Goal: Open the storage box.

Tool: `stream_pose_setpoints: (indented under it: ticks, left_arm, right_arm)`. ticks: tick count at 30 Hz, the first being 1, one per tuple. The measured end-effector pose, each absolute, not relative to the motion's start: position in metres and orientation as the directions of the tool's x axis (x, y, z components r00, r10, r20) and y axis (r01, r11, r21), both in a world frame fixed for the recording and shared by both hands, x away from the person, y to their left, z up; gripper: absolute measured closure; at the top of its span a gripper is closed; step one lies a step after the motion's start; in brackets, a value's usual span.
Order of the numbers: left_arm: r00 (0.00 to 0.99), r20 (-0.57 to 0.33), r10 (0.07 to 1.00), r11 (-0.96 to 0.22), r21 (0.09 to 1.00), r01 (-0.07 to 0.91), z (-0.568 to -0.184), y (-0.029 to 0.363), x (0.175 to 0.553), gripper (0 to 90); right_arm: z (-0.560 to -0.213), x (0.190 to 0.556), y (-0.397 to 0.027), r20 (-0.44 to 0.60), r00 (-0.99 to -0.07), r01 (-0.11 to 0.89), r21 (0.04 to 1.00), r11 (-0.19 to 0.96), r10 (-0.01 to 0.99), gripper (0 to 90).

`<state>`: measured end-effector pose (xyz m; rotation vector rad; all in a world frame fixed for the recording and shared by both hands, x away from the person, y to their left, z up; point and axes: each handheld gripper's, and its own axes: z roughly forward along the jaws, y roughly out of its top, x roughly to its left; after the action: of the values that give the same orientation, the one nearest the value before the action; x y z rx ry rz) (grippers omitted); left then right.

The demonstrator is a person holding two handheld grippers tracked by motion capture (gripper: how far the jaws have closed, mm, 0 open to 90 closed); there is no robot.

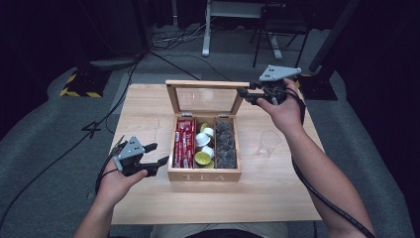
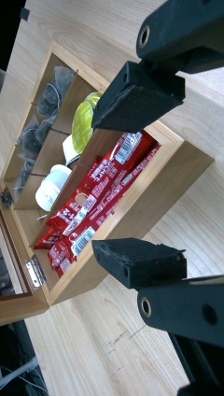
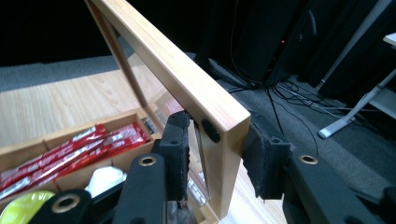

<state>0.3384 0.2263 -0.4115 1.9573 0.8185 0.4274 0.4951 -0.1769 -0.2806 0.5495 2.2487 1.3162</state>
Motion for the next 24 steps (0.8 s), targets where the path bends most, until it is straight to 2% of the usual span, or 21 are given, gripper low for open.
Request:
stream_pose_setpoints:
  ticks: [14,24]
  left_arm:
    - [0.67,-0.044,0.741,-0.32,0.854,0.41,-0.42,0.241,0.316,34.9]
    - [0.664,-0.048,0.746,-0.326,0.843,0.427,-0.425,0.24,0.316,34.6]
  right_arm:
    - [-0.277,0.539,-0.175,-0.107,-0.782,0.173,0.909,0.379,0.614,62.3]
    - [-0.274,0.567,-0.167,-0.114,-0.745,0.203,0.9,0.386,0.657,56.5]
